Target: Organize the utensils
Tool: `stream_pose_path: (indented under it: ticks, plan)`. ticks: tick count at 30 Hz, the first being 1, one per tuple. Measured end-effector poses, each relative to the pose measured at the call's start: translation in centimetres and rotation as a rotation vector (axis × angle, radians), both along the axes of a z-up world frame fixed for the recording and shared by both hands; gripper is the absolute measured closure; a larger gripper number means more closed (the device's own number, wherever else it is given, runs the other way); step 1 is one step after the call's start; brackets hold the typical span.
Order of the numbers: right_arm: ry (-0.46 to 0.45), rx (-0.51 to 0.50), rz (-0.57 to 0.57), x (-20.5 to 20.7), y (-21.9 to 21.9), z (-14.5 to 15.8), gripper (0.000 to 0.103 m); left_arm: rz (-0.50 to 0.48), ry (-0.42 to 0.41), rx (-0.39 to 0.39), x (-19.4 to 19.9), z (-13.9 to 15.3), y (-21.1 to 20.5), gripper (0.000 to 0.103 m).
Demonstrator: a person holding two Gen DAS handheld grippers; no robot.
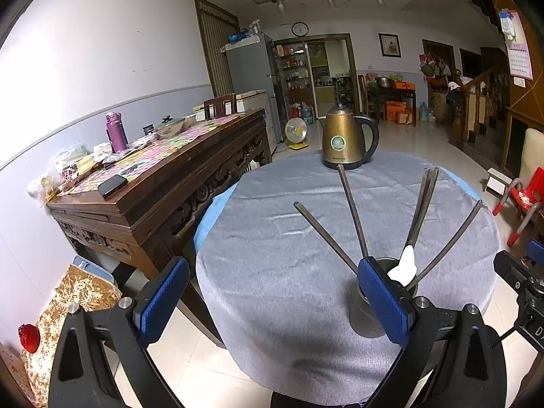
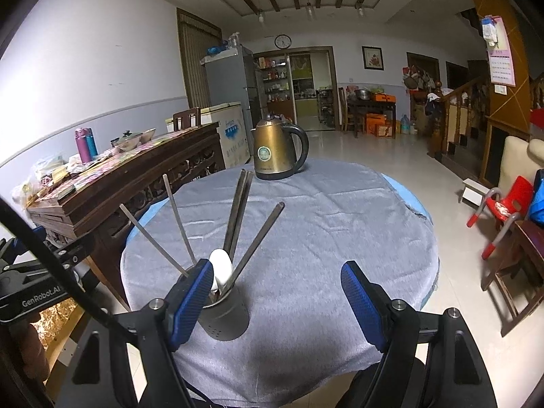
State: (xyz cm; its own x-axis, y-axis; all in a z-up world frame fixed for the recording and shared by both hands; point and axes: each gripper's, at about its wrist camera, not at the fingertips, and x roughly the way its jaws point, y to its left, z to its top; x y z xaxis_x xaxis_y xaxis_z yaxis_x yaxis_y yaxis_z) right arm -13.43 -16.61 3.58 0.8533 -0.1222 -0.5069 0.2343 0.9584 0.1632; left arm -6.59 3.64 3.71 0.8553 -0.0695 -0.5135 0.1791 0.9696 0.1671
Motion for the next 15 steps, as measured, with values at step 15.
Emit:
stream_pose_path:
  ticks: [15]
  plan:
    - [0.057,0.016,0.013,0.6,0.3,-1.1,0.022,-0.002,0.033,0.006,-0.1,-0.8,0.0,0.004]
